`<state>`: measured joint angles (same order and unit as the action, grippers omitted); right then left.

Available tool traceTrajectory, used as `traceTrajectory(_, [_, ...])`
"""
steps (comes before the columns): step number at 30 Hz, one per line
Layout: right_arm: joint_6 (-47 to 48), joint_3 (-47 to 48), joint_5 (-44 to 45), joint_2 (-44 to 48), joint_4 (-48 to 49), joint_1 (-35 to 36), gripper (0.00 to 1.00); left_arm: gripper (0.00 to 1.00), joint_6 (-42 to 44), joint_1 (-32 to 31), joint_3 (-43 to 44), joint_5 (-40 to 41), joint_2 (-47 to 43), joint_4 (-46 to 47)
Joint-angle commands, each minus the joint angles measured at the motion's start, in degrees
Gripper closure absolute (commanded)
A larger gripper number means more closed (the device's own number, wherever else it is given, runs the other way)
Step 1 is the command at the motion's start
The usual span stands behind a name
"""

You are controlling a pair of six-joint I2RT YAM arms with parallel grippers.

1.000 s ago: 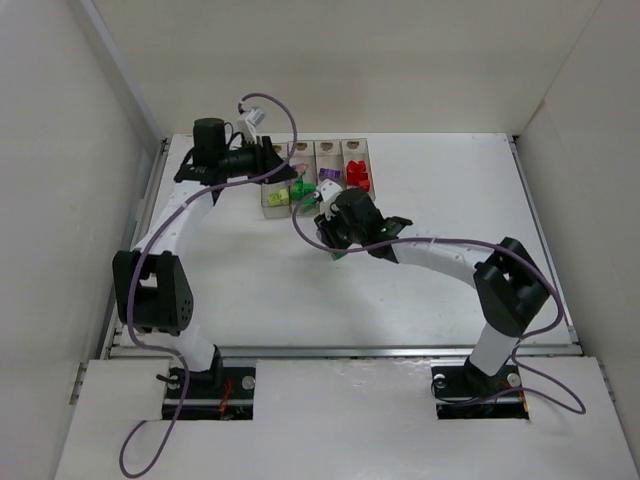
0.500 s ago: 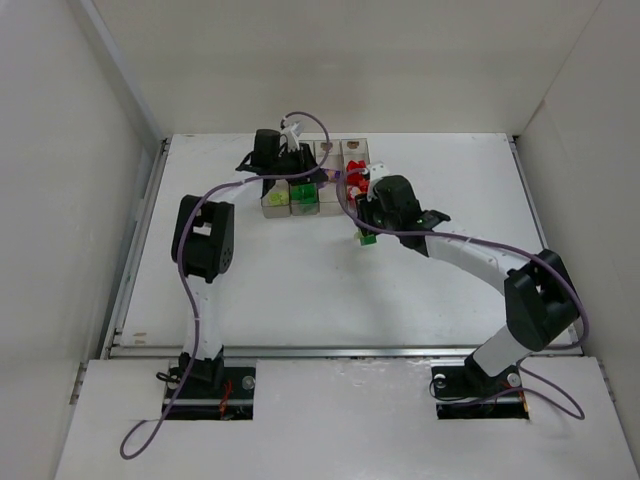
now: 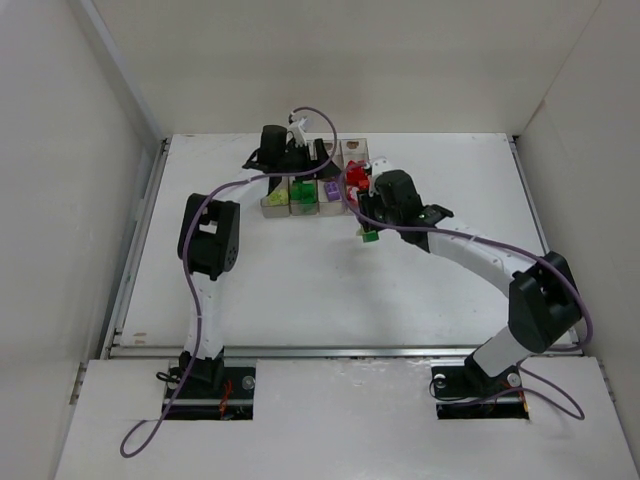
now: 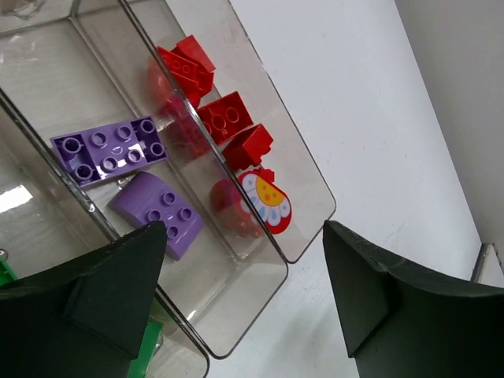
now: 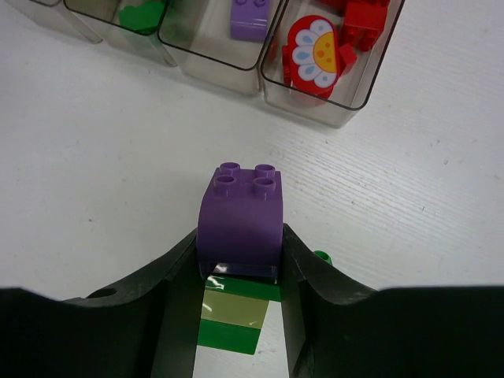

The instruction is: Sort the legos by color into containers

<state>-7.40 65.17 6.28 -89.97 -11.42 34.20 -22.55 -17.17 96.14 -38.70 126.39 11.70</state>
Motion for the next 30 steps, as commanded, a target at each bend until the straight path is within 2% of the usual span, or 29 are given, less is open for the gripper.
traceTrajectory(1, [-1.9,4.6,2.0,4.1,0.4,-0.6,1.0,0.22,4.6,-0.2,5.2,-4.7,-4.8,-2.9])
traceTrajectory(2, [-1.9,5.3,2.0,4.1,0.4,-1.2,1.0,0.22,6.5,-0.2,5.2,-4.7,-5.4,-4.6])
traceTrajectory(5, [-6.1,8.4,2.6,5.4,-1.8,-3.4,1.0,0.34,14.3,0.4,6.3,-8.9,-8.2,-10.9])
traceTrajectory(7, [-9.5,12.0,4.5,5.4,-4.0,-4.0,1.0,0.44,24.4,1.8,3.8,-12.1,-12.0,-14.0])
traceTrajectory(9, [-11.5,14.9,6.0,5.4,-4.8,-5.4,1.0,0.46,32.9,2.4,2.3,-13.5,-15.9,-21.2])
traceTrajectory(10, [-13.3,15.5,6.7,4.9,-5.4,-5.5,1.0,0.46,41.0,2.4,1.8,-14.3,-17.0,-24.1])
traceTrajectory(11, [-14.3,15.5,6.7,4.9,-4.8,-5.5,1.0,0.4,44.0,2.4,1.0,-16.7,-17.9,-26.7])
traceTrajectory(12, [-15.4,16.1,5.5,4.9,-4.0,-5.5,1.0,0.24,45.9,2.4,1.0,-18.4,-18.8,-30.6])
traceTrajectory(13, [-16.8,16.1,5.0,4.9,-3.0,-5.5,1.0,0.17,46.9,1.7,0.5,-20.0,-20.0,-32.0])
traceTrajectory(15, [-20.5,16.1,4.4,4.9,-1.5,-4.7,1.0,0.0,46.4,0.0,-0.1,-23.9,-20.6,-33.6])
traceTrajectory(18, [-21.1,16.1,6.6,4.9,-1.5,-2.0,1.0,0.0,42.9,-2.7,-1.1,-26.3,-22.0,-33.6])
traceTrajectory(21, [-21.1,16.1,8.1,4.9,-1.5,-0.4,1.0,0.0,38.9,-5.2,-3.1,-25.5,-22.6,-31.8])
traceTrajectory(24, [-20.6,16.1,8.7,4.9,-1.5,1.2,1.0,0.0,31.6,-5.8,-5.2,-25.5,-23.1,-26.4])
traceTrajectory(30, [-20.6,15.1,11.4,6.0,-1.5,3.2,1.0,0.0,27.0,-5.8,-5.2,-27.5,-23.6,-22.4])
